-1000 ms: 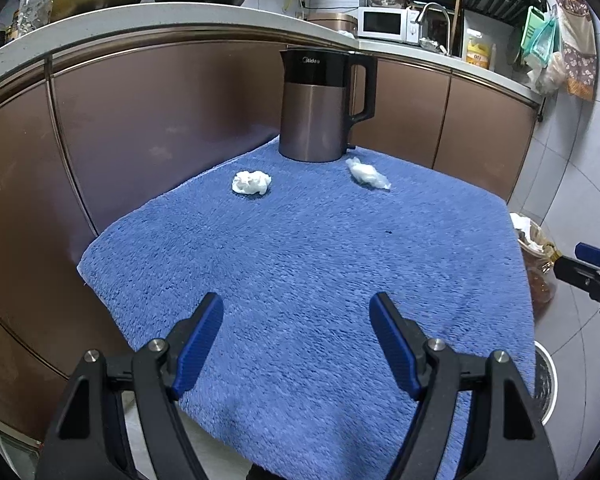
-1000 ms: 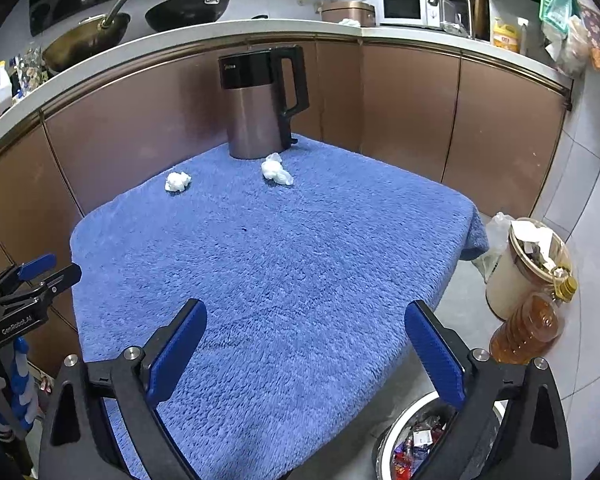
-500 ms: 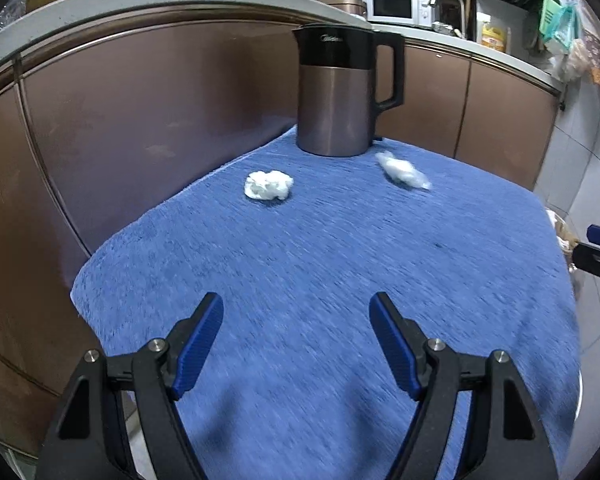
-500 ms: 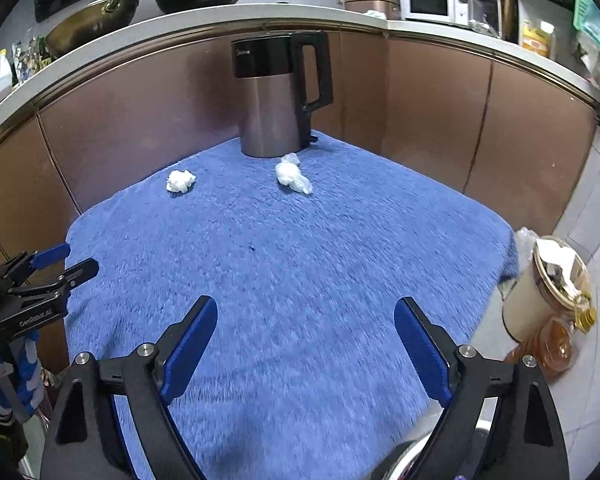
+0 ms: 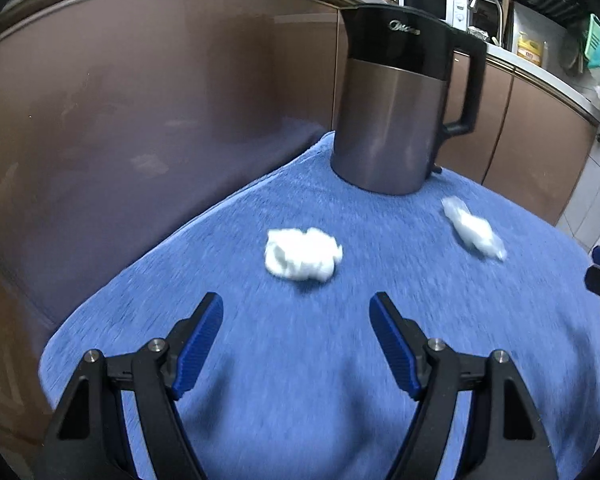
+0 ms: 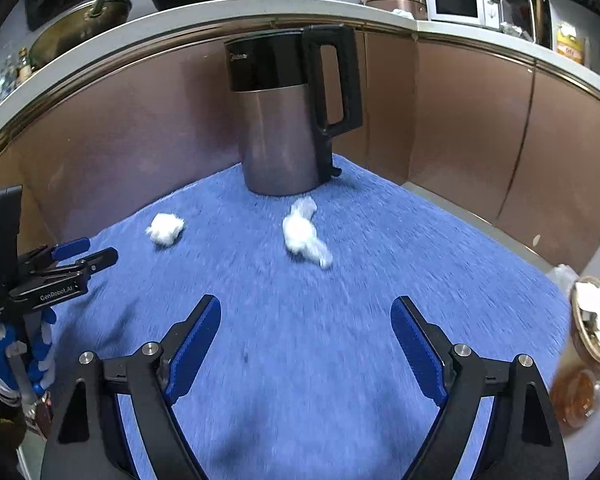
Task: Collect trash
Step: 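Grasp a white tissue with the right tool while the left grasps the other tissue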
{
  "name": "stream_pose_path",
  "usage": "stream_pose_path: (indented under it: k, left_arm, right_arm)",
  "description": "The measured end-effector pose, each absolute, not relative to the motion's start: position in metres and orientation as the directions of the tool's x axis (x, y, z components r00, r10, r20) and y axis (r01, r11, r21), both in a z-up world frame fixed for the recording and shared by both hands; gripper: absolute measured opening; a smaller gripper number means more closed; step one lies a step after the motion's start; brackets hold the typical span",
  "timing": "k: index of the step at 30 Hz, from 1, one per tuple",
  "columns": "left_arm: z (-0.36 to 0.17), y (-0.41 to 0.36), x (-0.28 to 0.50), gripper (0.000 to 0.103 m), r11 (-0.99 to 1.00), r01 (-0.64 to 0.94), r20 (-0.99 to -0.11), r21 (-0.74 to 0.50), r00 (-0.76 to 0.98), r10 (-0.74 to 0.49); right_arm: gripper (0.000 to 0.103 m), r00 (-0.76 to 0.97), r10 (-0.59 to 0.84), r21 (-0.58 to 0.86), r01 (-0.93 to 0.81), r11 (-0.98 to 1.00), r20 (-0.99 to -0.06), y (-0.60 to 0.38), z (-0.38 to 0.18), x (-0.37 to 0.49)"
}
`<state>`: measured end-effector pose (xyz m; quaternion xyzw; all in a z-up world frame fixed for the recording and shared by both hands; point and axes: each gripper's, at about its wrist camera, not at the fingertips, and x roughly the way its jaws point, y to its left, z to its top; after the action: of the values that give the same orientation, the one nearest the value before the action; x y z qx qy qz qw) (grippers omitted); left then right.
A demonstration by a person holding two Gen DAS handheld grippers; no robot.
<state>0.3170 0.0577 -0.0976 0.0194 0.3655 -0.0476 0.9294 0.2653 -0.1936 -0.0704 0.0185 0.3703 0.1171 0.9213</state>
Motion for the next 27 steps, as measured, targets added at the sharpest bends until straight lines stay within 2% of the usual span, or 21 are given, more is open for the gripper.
stream_pose_path:
  k: [8,13,15,16,17,19,23,27]
  left_arm:
    - [-0.129,0.047,0.378,0.074,0.997,0.069,-0.713,0.036,0.700,-0.023]
    - [-0.142,0.054,0.395,0.073,0.996,0.072,-0.765,-0.045,0.639,-0.081]
    - [-0.147,0.055,0.399,0.061,0.994,0.083,-0.781,-0.069,0.616,-0.106]
    - [-0.149,0.056,0.399,0.053,0.994,0.083,-0.784,-0.071,0.611,-0.107]
    - [-0.149,0.057,0.399,0.049,0.994,0.076,-0.781,-0.074,0.615,-0.106]
    - [-0.149,0.058,0.399,0.039,0.994,0.075,-0.777,-0.081,0.620,-0.110]
    - [-0.147,0.062,0.393,0.021,0.992,0.077,-0.765,-0.101,0.631,-0.127]
    - [-0.139,0.067,0.381,0.018,0.988,0.095,-0.732,-0.120,0.664,-0.153]
  right_arm:
    - [0.080,0.649,0.260,0.168,-0.201,0.965,-0.716,-0.179,-0.101,0.357]
    - [0.075,0.608,0.250,0.164,-0.195,0.967,-0.754,-0.167,-0.125,0.396]
    - [0.067,0.591,0.252,0.173,-0.188,0.967,-0.766,-0.165,-0.135,0.405]
    - [0.056,0.582,0.255,0.178,-0.187,0.966,-0.772,-0.164,-0.139,0.408]
    - [0.043,0.575,0.255,0.178,-0.188,0.966,-0.777,-0.164,-0.143,0.409]
    - [0.031,0.575,0.245,0.162,-0.193,0.968,-0.781,-0.163,-0.147,0.408]
    - [0.030,0.590,0.256,0.171,-0.198,0.965,-0.766,-0.165,-0.144,0.395]
    - [0.030,0.607,0.267,0.169,-0.214,0.962,-0.748,-0.164,-0.135,0.378]
